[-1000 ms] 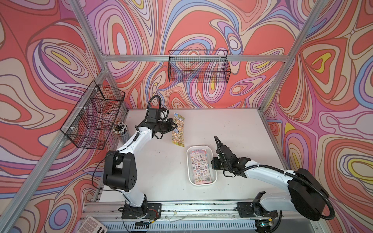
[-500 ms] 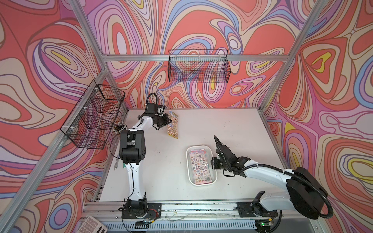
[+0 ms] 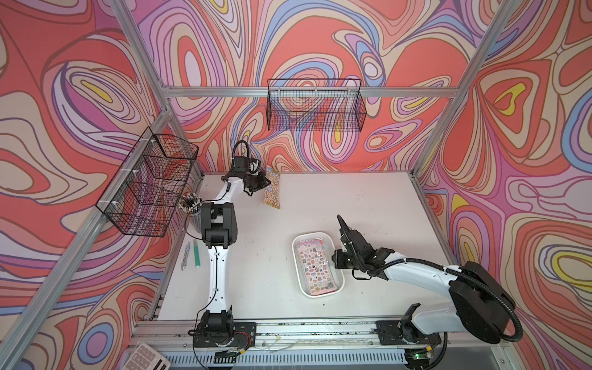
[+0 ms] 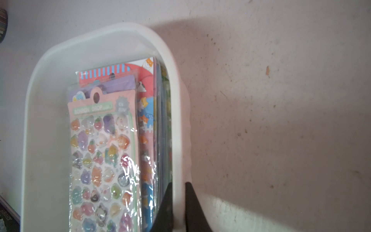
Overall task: Take the stickers out of the storage box
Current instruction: Place the sticker at the center of the board.
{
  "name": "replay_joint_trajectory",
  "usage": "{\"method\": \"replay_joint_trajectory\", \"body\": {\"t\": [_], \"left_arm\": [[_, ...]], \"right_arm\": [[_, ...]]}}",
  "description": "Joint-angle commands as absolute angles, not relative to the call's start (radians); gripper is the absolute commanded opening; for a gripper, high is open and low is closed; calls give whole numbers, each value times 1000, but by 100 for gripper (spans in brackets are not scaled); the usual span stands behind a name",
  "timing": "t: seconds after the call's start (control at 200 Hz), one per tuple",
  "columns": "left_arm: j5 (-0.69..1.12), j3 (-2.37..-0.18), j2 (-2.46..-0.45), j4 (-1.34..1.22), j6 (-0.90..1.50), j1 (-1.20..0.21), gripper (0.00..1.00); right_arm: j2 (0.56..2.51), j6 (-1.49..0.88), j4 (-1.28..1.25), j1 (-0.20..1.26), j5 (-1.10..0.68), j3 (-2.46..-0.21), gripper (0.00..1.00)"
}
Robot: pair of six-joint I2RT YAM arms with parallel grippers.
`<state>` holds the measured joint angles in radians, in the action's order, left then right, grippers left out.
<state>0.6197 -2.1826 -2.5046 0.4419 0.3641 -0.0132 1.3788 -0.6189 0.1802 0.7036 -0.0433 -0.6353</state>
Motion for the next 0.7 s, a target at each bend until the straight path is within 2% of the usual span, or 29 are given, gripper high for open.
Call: {"method": "replay_joint_trajectory", "body": {"t": [0.0,0.215,0.35,0.491,0.696], "left_arm": [[607,-2242,-2539,520,325,-9,3],[592,-2263,-2573,514,351,-6,5],[581,-2284,-2588,524,368,-6,17],[556,-2310,-2606,556,379,-6,36],[506,-2310,-2602,577,390,-6,54]], "right_arm": [[1388,-624,221,709,-61,-641,11],[1381,-647,221,709,-46,-641,11],[1370,-653,224,709,-32,-640,11],[1358,-655,227,709,-30,-640,11],[1338,-659,231,709,-29,-632,11]]}}
